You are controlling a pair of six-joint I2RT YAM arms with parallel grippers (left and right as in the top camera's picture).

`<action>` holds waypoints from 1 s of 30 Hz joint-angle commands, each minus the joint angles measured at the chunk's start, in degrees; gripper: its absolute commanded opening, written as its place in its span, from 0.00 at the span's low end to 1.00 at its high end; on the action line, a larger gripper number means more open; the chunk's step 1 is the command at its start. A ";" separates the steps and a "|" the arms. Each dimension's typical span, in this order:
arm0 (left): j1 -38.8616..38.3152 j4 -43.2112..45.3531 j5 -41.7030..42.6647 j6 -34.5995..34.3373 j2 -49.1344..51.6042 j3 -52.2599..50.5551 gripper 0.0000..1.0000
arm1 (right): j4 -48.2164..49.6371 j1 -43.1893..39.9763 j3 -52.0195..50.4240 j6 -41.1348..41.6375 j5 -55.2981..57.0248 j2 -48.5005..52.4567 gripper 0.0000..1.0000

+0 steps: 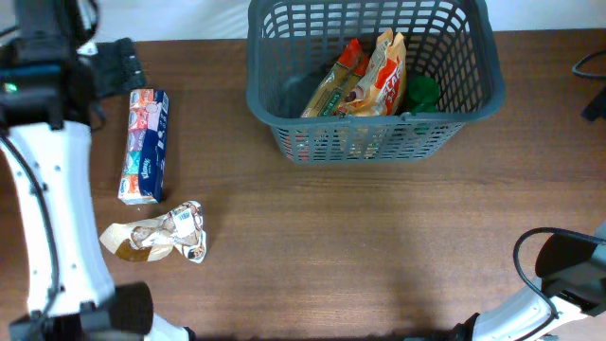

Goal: Pack container
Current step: 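Lower the left gripper onto the blue Kleenex box and grasp it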

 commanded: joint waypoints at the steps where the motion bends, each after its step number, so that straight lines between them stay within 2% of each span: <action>1: 3.89 -0.35 12.76 7.65 6.34 -0.17 0.99 | 0.00 -0.22 -0.20 0.72 0.92 0.00 0.99; 7: 4.94 -0.90 14.21 12.98 16.15 -0.17 0.99 | 0.00 -0.22 -0.20 0.72 0.92 0.00 0.99; 12: 4.96 -1.40 13.66 12.96 23.58 -0.17 0.99 | 0.02 -0.24 -0.20 0.72 0.92 0.00 0.99; 18: 5.18 -3.13 8.81 12.98 30.14 -0.17 0.99 | 0.02 -0.24 -0.20 0.72 0.92 0.00 0.99; 30: 7.15 -3.19 9.55 15.08 39.39 -0.17 0.99 | 0.00 -0.24 -0.20 0.72 0.92 0.00 0.99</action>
